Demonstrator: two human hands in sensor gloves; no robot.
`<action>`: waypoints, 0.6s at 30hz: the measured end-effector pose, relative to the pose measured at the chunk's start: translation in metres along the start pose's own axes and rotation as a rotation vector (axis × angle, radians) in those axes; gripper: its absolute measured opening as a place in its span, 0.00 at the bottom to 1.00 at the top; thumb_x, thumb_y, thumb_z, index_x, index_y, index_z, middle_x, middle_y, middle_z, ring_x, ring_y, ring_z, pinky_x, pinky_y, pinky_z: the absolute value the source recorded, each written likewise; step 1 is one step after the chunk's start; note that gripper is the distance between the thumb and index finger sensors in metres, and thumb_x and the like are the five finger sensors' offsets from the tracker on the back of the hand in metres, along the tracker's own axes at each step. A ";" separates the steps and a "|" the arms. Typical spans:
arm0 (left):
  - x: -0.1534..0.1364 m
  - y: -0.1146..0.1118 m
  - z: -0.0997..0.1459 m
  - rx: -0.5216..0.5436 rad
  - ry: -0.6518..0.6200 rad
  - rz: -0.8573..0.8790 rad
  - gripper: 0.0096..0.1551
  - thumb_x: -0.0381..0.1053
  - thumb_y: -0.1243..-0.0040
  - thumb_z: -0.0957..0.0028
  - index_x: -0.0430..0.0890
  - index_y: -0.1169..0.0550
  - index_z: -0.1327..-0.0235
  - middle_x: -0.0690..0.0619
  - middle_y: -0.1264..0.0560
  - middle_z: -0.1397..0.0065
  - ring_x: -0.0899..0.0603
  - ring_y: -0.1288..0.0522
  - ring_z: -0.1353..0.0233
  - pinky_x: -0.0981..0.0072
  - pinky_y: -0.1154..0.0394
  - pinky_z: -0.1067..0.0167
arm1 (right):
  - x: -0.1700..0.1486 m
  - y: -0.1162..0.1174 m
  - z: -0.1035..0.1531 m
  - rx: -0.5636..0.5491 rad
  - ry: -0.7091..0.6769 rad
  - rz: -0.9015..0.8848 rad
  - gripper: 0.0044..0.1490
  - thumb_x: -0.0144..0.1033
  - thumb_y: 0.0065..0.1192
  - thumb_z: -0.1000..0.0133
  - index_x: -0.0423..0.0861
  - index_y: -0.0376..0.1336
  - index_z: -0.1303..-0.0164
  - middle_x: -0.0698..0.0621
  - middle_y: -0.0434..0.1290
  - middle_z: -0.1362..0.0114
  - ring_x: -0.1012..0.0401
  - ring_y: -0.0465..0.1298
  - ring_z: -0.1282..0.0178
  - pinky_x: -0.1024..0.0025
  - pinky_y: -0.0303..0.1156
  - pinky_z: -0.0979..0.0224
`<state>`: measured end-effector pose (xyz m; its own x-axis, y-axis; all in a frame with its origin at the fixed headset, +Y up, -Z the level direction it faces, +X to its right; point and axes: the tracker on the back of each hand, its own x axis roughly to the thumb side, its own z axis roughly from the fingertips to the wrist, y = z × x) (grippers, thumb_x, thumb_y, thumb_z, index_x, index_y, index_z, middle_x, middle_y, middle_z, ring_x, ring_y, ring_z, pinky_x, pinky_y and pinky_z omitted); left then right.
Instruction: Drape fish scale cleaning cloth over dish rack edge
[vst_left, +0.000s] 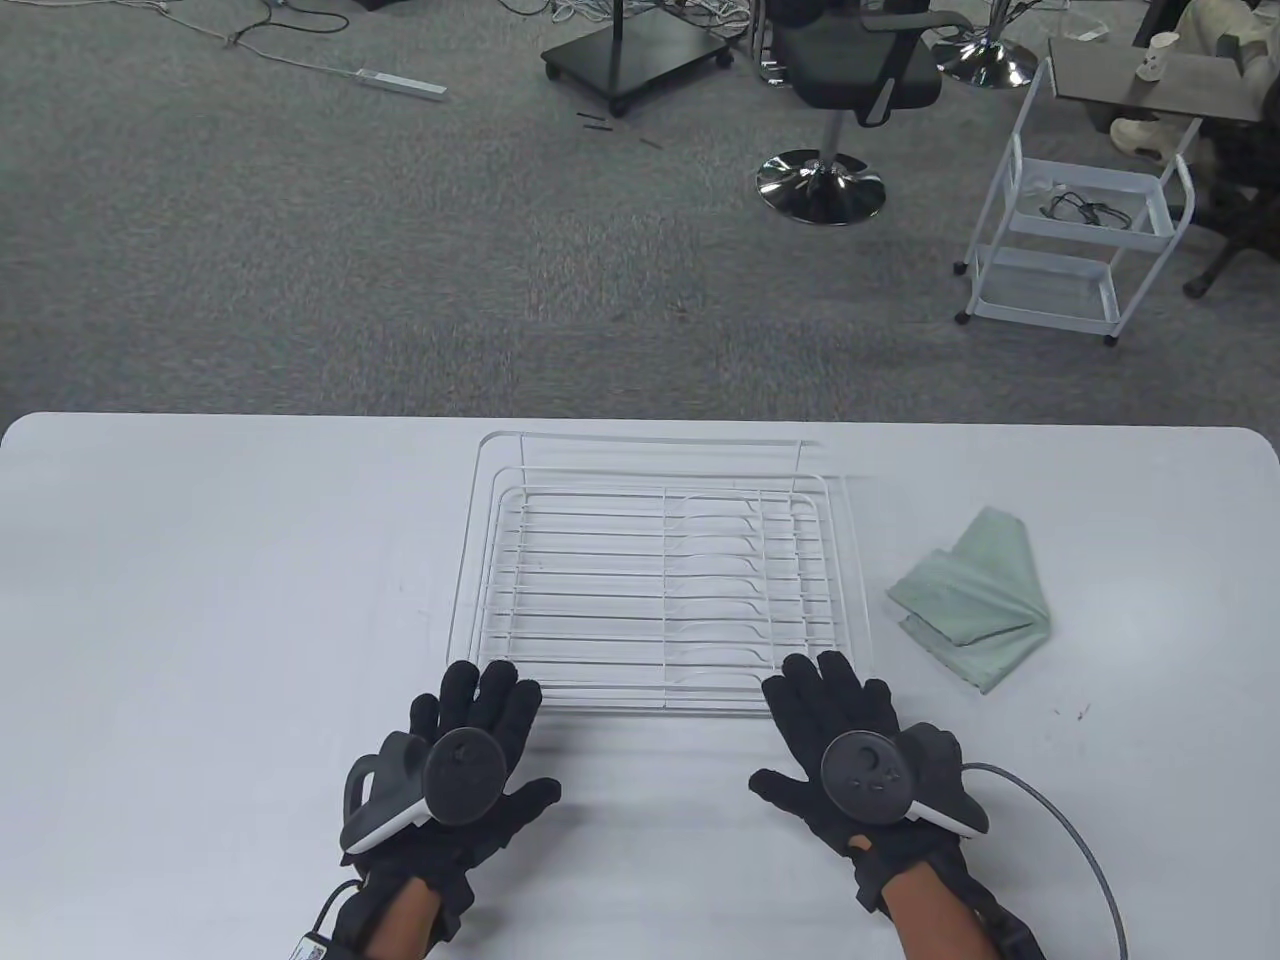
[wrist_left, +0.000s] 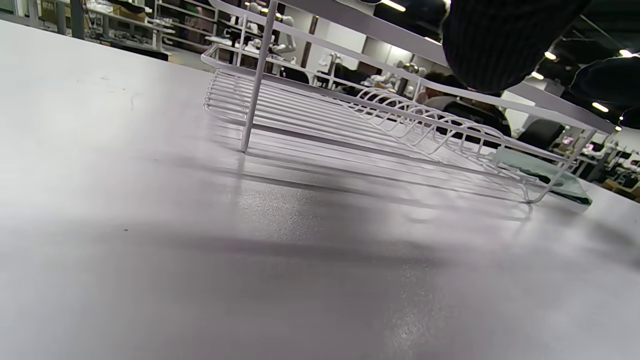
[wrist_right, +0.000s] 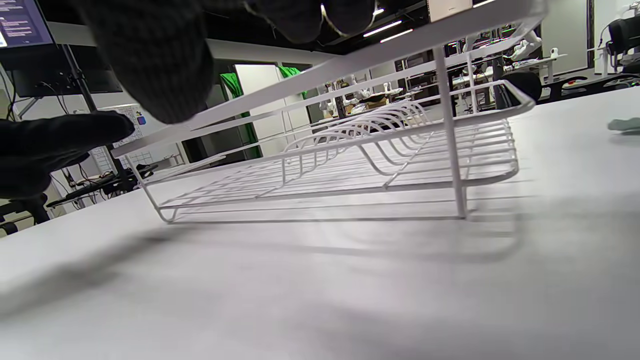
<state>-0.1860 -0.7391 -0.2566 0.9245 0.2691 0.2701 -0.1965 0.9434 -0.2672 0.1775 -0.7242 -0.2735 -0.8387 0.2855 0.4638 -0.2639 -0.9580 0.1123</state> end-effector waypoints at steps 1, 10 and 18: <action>0.000 0.001 0.000 -0.002 0.004 -0.003 0.56 0.71 0.43 0.42 0.53 0.56 0.12 0.52 0.64 0.12 0.36 0.72 0.17 0.33 0.66 0.25 | 0.000 -0.001 0.000 -0.008 -0.005 -0.013 0.51 0.59 0.63 0.38 0.44 0.44 0.16 0.39 0.44 0.12 0.37 0.39 0.15 0.24 0.44 0.24; 0.002 0.007 0.004 0.025 -0.006 -0.005 0.57 0.71 0.43 0.42 0.53 0.57 0.12 0.52 0.64 0.12 0.36 0.72 0.17 0.33 0.66 0.25 | -0.031 -0.056 0.006 -0.196 0.068 -0.108 0.50 0.57 0.62 0.37 0.44 0.45 0.15 0.39 0.43 0.11 0.38 0.37 0.15 0.24 0.42 0.23; -0.003 0.007 0.001 0.013 0.010 0.011 0.57 0.71 0.42 0.42 0.52 0.56 0.12 0.52 0.64 0.12 0.35 0.72 0.17 0.32 0.65 0.25 | -0.143 -0.058 -0.024 -0.179 0.466 -0.103 0.43 0.51 0.54 0.33 0.43 0.45 0.16 0.38 0.43 0.12 0.39 0.39 0.15 0.27 0.44 0.22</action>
<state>-0.1900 -0.7330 -0.2581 0.9256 0.2773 0.2576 -0.2106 0.9428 -0.2582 0.3010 -0.7090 -0.3669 -0.9167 0.3994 0.0127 -0.3996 -0.9161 -0.0347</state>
